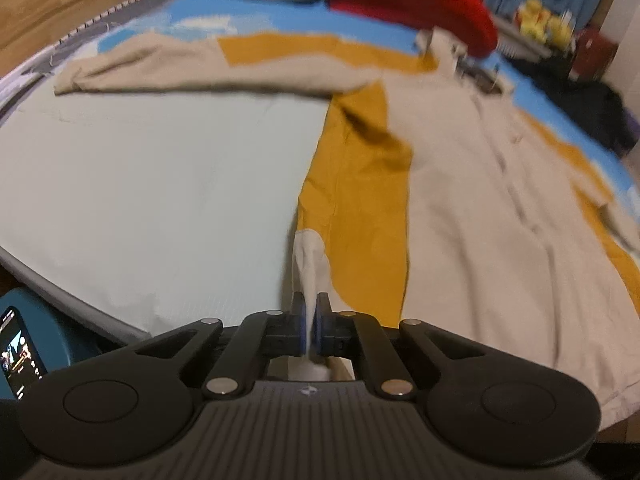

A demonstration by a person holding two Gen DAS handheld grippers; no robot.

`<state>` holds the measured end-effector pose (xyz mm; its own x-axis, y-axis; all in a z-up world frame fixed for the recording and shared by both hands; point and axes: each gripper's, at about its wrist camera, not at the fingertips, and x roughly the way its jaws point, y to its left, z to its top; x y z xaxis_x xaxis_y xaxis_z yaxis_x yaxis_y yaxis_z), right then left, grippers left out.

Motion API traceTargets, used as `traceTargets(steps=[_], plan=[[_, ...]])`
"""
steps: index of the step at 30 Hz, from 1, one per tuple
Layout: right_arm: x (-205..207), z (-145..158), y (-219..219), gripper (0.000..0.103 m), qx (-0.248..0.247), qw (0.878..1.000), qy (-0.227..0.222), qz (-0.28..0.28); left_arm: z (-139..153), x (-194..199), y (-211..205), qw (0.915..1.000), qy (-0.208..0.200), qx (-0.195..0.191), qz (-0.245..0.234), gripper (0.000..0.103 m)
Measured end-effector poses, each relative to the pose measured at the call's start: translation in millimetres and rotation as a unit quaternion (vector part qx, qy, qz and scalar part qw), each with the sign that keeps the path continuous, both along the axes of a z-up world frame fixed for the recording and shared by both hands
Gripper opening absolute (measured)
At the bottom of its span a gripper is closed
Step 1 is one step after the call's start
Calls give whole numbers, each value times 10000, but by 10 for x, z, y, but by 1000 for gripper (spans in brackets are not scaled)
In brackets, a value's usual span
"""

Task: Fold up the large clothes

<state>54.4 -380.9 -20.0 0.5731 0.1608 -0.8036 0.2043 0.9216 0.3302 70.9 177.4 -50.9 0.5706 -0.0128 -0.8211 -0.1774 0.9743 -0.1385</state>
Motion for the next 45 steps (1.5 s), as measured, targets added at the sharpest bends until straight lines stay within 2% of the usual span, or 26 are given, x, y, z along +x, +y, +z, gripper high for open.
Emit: traceTargets(steps=[2,3,4,5,6,7,8,10,13,14,15,17,19,20,21,22,24,27,28,30,32,34,37,41,45], plan=[[-174,203,-76,3,281,9986,-440,23,50,-51,19,10000,15,-16,19,5],[-253,258,-100,2,295,9982,-529,-6,28,-43,23,9999,111,25,55,6],[-285,263,-109,2,145,9989,-430,-77,-3,-26,32,9996,245,118,120,7],[-267,215,-106,2,-133,9996,-162,-187,-41,-8,46,9987,388,273,210,7],[-242,108,-98,5,-717,9959,356,-424,-62,-17,62,9978,470,376,274,7],[-224,13,-79,5,-1281,9870,735,-634,-74,-15,77,9973,520,408,310,8],[-215,-46,-79,6,-1575,9804,900,-768,-72,-17,87,9974,524,383,325,12],[-185,-38,-105,8,-1175,9874,648,-837,-42,-23,78,9980,470,308,284,18],[-168,61,-90,9,-486,9964,-11,-698,-34,6,31,9990,382,187,108,28],[-159,69,-44,18,-390,9974,-73,-606,-57,31,-9,9990,400,179,35,29],[-124,30,9,32,-406,9977,-34,-542,-116,82,-48,9985,515,203,-37,29],[-13,-145,106,43,-675,9960,406,-423,-314,169,-71,9943,1018,325,-52,30],[23,-392,121,43,-1056,9875,1083,-451,-426,192,-68,9904,1313,436,41,30],[21,-461,92,48,-1074,9842,1294,-558,-404,189,-82,9908,1252,511,46,30],[7,-436,86,50,-1001,9844,1276,-683,-347,183,-106,9924,1100,545,13,30],[27,-386,82,49,-991,9852,1179,-752,-264,171,-138,9948,862,539,-56,31],[21,-177,159,47,-1230,9870,693,-773,-210,178,-192,9963,679,497,-193,39],[-20,32,250,47,-1380,9885,-66,-620,-447,255,-170,9898,1373,381,-23,42],[-57,62,276,47,-1491,9865,-261,-630,-432,259,-171,9901,1344,400,43,42],[-103,187,370,47,-1701,9794,-843,-685,-271,257,-252,9940,935,560,-60,43],[-119,370,434,47,-1635,9738,-1375,-776,-38,229,-374,9967,284,700,-287,56],[-134,580,493,47,-1455,9644,-2071,-770,133,204,-467,9960,-222,782,-372,66],[-190,795,616,47,-1511,9485,-2689,-716,348,185,-588,9912,-872,904,-429,72],[-103,906,676,50,-1202,9446,-2991,-615,554,196,-743,9831,-1540,953,-254,83],[-74,989,780,53,-1419,9361,-3176,-523,862,332,-924,9740,-1992,1037,-295,83]])
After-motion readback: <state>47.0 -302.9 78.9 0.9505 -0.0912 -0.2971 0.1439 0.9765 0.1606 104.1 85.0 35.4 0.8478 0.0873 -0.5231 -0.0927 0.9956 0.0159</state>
